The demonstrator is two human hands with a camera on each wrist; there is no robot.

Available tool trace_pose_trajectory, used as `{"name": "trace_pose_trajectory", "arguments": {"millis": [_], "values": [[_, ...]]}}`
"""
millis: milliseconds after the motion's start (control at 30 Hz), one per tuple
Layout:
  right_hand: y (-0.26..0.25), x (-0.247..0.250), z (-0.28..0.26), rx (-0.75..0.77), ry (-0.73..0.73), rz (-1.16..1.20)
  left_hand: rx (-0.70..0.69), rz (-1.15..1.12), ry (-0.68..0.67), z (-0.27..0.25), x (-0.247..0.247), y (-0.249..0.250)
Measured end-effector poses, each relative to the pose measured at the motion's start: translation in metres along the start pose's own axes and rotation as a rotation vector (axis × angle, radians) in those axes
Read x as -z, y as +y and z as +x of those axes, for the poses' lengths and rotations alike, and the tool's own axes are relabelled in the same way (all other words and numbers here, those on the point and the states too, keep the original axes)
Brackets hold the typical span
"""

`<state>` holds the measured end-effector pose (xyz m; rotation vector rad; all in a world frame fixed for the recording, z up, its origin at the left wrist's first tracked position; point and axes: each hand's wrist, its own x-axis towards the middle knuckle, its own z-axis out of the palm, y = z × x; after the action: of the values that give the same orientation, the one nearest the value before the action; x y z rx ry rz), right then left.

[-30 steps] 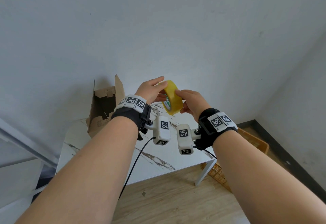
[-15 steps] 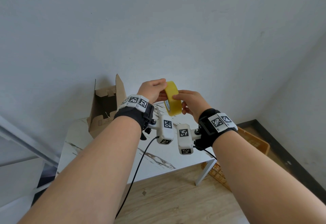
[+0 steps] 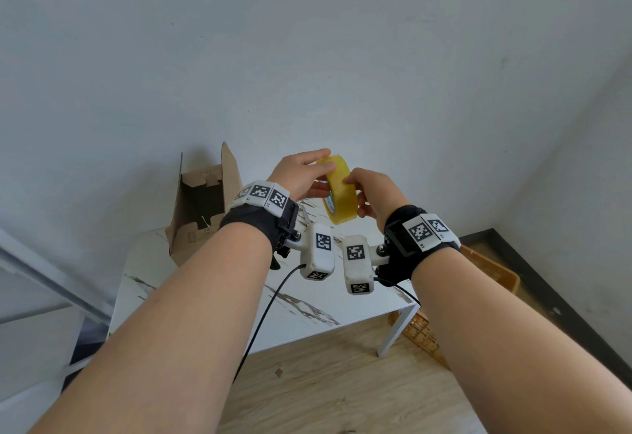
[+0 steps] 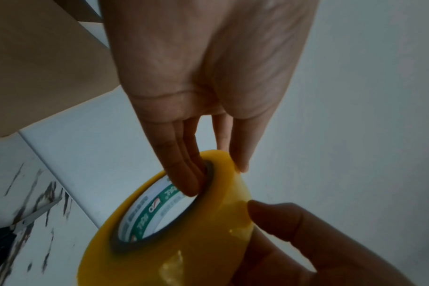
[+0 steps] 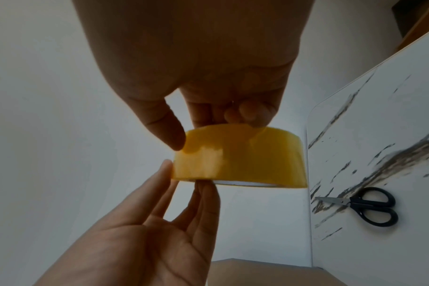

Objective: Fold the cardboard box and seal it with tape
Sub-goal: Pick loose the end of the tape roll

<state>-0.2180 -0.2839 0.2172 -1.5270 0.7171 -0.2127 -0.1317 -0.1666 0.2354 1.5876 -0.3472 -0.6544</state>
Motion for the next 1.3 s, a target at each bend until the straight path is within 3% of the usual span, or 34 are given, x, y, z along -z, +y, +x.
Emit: {"name": "trace_pose_trajectory", "arguments": {"millis": [167, 500, 600, 733, 1300], "values": [[-0.0002, 0.0006, -0.0028, 0.023, -0.024, 0.020, -0.010, -0.016, 0.023, -0.0010, -0.0020, 0.0011], [0.0048, 0.0015, -0.0060, 0.113, -0.083, -0.160, -0.014, -0.068, 0.074, 0.0012, 0.0000, 0.0002], [0.0060, 0.0009, -0.0064, 0.106, -0.067, -0.127, -0.002, -0.114, 0.104, 0.0032, 0.0006, -0.0006], [0.0014, -0.0012, 0.0000, -0.018, -0.026, -0.030, 0.002, -0.113, 0.129, 0.0035, 0.0023, 0.0006], [0.0069, -0.0003, -0.0007, 0.121, -0.068, -0.059, -0.004, -0.060, 0.117, 0.0047, -0.0012, -0.0021]]}}
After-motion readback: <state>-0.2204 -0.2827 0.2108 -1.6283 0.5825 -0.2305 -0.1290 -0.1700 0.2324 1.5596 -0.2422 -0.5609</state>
